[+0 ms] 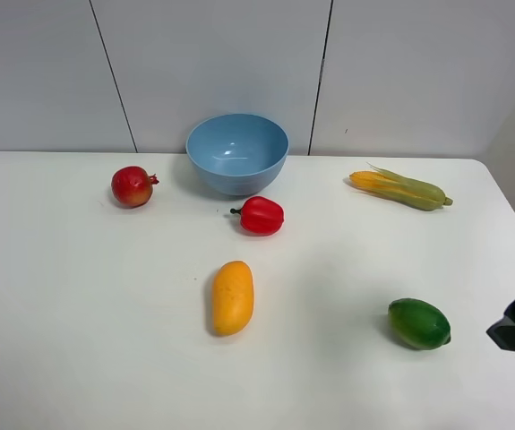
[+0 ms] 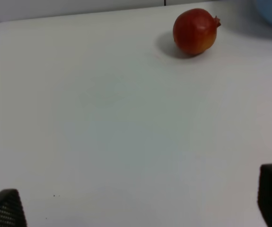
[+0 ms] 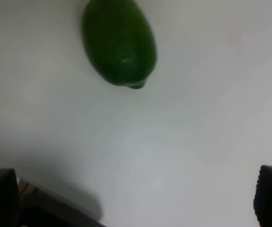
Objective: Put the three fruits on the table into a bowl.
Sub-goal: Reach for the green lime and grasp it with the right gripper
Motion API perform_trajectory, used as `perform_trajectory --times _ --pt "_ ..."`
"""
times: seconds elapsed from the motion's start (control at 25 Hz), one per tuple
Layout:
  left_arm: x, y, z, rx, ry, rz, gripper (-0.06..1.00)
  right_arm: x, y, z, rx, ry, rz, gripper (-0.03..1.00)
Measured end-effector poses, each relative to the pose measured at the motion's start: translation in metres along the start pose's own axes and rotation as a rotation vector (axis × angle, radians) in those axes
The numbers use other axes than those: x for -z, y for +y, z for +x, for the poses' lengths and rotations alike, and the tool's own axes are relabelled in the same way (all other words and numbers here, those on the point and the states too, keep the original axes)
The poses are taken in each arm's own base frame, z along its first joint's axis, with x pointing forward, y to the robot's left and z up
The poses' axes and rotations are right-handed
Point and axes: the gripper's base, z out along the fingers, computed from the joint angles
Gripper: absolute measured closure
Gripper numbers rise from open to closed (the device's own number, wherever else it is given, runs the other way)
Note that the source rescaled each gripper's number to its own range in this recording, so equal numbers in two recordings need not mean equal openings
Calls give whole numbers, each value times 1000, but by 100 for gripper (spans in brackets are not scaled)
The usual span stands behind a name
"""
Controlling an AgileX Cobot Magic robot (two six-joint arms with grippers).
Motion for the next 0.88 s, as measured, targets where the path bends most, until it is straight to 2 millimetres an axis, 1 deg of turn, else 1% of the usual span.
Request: perform_trajectory --times 0.12,0.2,0.36,0.52,0.6,0.88 --pt "0 0 0 0 0 0 -6 -16 1 -11 39 83 -27 -3" --pt "0 0 0 0 0 0 -6 -25 -1 -16 56 131 -21 -3" --pt "0 0 0 0 0 0 -6 -43 -8 -27 82 167 4 -3" --pt "0 0 0 0 0 0 -6 -71 -8 -28 122 173 2 -3" --pt "0 0 0 0 0 0 -6 -81 -7 -27 144 161 1 -3" --pt "0 0 0 0 0 0 -6 -97 -9 -36 183 118 5 -3"
